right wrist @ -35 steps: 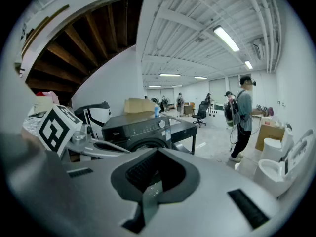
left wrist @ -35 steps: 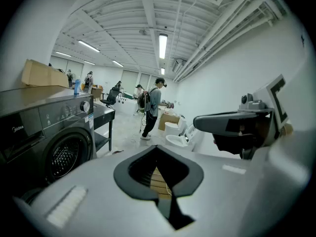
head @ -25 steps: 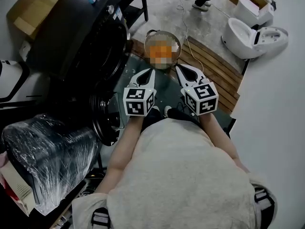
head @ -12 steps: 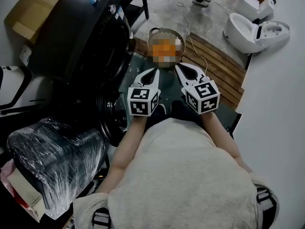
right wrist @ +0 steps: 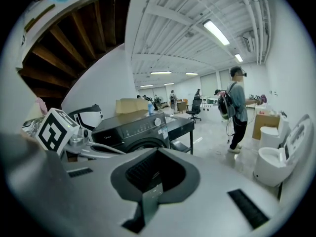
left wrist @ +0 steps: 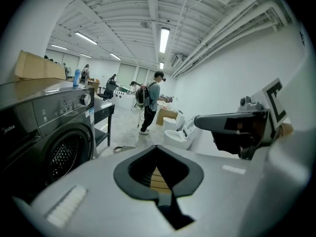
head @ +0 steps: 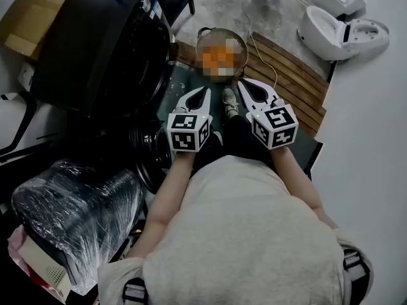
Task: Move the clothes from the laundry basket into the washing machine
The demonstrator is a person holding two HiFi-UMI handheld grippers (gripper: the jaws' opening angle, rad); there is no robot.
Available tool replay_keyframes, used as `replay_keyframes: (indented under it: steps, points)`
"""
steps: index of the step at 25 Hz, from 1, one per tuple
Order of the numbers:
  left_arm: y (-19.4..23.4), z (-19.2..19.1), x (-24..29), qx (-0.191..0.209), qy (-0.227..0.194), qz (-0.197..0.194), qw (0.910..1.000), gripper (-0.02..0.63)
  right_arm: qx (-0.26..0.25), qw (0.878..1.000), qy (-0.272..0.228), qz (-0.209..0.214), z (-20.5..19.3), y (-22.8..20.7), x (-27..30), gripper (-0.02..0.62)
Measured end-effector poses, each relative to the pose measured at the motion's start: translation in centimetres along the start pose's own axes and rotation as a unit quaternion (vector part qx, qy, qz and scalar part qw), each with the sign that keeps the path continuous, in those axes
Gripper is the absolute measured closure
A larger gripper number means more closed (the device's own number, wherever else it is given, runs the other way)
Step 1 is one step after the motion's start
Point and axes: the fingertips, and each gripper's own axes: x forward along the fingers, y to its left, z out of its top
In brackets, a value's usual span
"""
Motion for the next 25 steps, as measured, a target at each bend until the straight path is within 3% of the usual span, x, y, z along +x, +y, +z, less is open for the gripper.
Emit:
replay_keyframes:
  steps: [7, 16, 25]
  points:
    - [3.3, 3.7, 5.1, -0.011, -0.013, 0.027, 0.9995, 0.597, -0.018, 0.999, 0.007, 0.033, 2.3, -4.0, 5.4, 0.606]
    - [7.5, 10.8, 13.4, -0.036, -0.029, 0.091, 0.9948, 0.597, -0.052, 0.994, 0.032, 0.085, 7.6, -12.5, 13.7, 0.606]
    - [10.6, 11.4, 18.1, -0.059, -0.010, 0.137, 0.9888, 0.595, -0.048, 0.989, 0.077, 0.114, 7.0, -17.1, 18.9, 0.606]
